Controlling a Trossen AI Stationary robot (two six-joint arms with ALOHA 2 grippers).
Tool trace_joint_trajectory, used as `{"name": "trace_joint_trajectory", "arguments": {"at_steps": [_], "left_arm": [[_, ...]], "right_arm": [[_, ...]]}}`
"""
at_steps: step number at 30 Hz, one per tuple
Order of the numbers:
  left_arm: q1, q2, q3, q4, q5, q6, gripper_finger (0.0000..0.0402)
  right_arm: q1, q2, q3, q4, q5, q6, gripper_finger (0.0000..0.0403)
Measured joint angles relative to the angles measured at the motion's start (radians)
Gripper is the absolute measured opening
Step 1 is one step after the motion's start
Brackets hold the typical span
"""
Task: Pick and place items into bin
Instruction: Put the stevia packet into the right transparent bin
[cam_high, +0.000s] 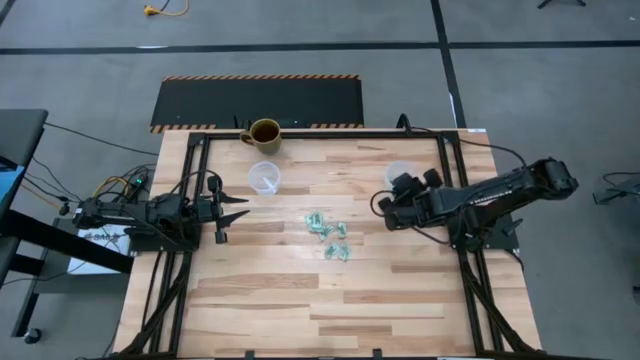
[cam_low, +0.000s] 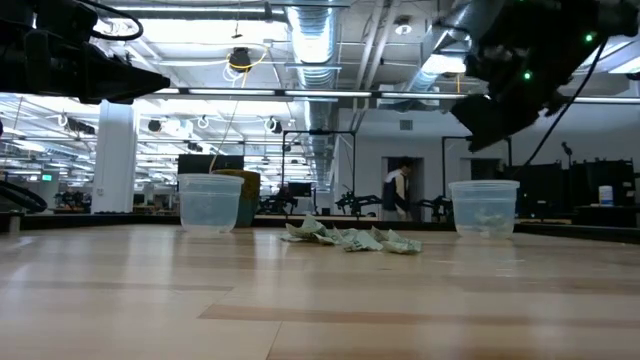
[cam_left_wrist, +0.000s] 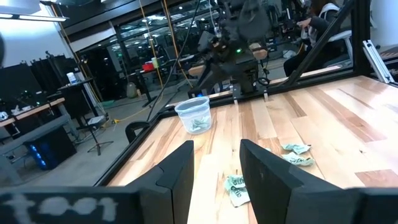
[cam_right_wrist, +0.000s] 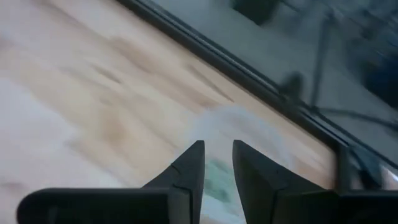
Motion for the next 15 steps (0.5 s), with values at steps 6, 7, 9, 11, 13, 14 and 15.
{"name": "trace_joint_trajectory", "arguments": {"at_steps": [6, 7, 9, 11, 13, 14, 15], "left_arm": [[0.0, 0.0, 0.0, 0.0, 0.0, -0.005, 0.0121], [0.0, 0.0, 0.0, 0.0, 0.0, -0.003, 0.0121], [0.0, 0.0, 0.0, 0.0, 0.0, -0.006, 0.0121], [0.0, 0.0, 0.0, 0.0, 0.0, -0.009, 0.0121], [0.0, 0.0, 0.0, 0.0, 0.0, -0.004, 0.0121], [0.0, 0.0, 0.0, 0.0, 0.0, -0.003, 0.0121], [0.0, 0.0, 0.0, 0.0, 0.0, -0.004, 0.0121]], "right_arm": [[0.102, 0.0, 0.0, 0.347, -0.085, -0.331, 0.0077], [0.113, 0.0, 0.0, 0.395, -0.12, -0.378, 0.0077], [0.131, 0.017, 0.001, 0.479, -0.182, -0.448, 0.0077], [0.143, 0.045, 0.001, 0.535, -0.228, -0.494, 0.0077], [0.149, 0.09, 0.002, 0.593, -0.256, -0.519, 0.0077], [0.15, 0.117, 0.002, 0.608, -0.264, -0.531, 0.0077], [0.152, 0.146, 0.002, 0.625, -0.266, -0.536, 0.0077]]}}
